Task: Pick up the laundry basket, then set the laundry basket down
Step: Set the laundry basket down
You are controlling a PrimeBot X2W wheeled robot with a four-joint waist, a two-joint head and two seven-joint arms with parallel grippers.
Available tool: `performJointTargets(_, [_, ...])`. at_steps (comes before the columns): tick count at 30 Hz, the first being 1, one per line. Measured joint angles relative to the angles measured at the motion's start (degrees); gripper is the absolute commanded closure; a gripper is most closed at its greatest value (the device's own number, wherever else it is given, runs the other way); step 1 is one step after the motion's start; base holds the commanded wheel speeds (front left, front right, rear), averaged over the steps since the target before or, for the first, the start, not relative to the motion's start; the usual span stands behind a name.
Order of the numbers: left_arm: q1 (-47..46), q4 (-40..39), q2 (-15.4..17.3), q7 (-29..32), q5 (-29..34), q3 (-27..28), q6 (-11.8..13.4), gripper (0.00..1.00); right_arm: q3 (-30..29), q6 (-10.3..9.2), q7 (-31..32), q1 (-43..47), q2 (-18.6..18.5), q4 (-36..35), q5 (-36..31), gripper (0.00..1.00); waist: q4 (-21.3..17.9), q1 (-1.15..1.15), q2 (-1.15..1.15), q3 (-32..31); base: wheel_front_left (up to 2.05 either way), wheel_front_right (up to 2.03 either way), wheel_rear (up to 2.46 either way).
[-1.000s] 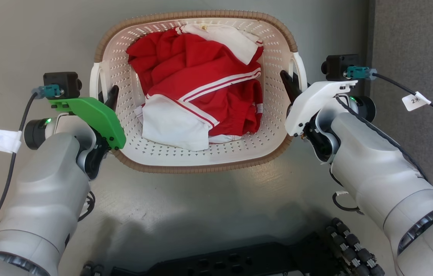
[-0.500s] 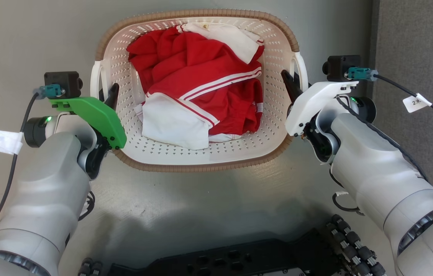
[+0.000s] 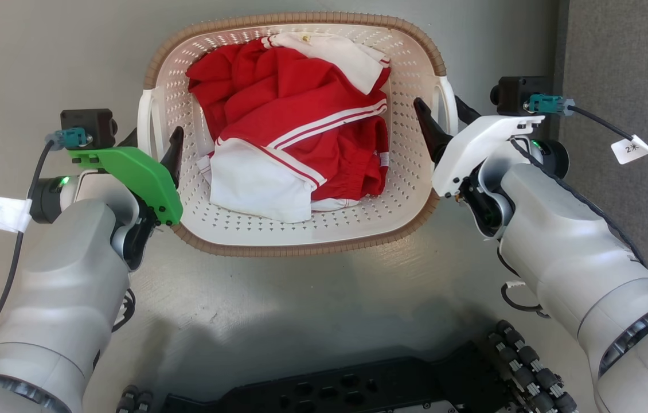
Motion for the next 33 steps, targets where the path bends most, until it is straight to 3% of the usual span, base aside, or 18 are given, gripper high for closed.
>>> performJointTargets(14, [0.13,1.66,0.64,-2.15,0.21,-2.18,0.0,0.0,1.26,0.07,-0.21,0.37,0.0,0.12,0.63,0.0,-0.06,0.0,0.0,-2.68,0.0,0.0,0.0])
performJointTargets(27, [2.88,1.35,0.68,-4.55,0.86,-2.4,0.0,0.0,0.8,1.09,-0.56,2.15,0.02,0.09,2.43,0.0,-0.83,0.0,0.0,-11.61,0.0,0.0,0.0])
performJointTargets(33, [3.59,-1.25,0.78,-5.04,0.83,-1.9,0.0,0.0,-1.55,1.1,-0.57,2.13,0.01,-1.7,-0.08,0.0,-1.06,-0.01,0.0,-16.42,0.0,0.0,0.0])
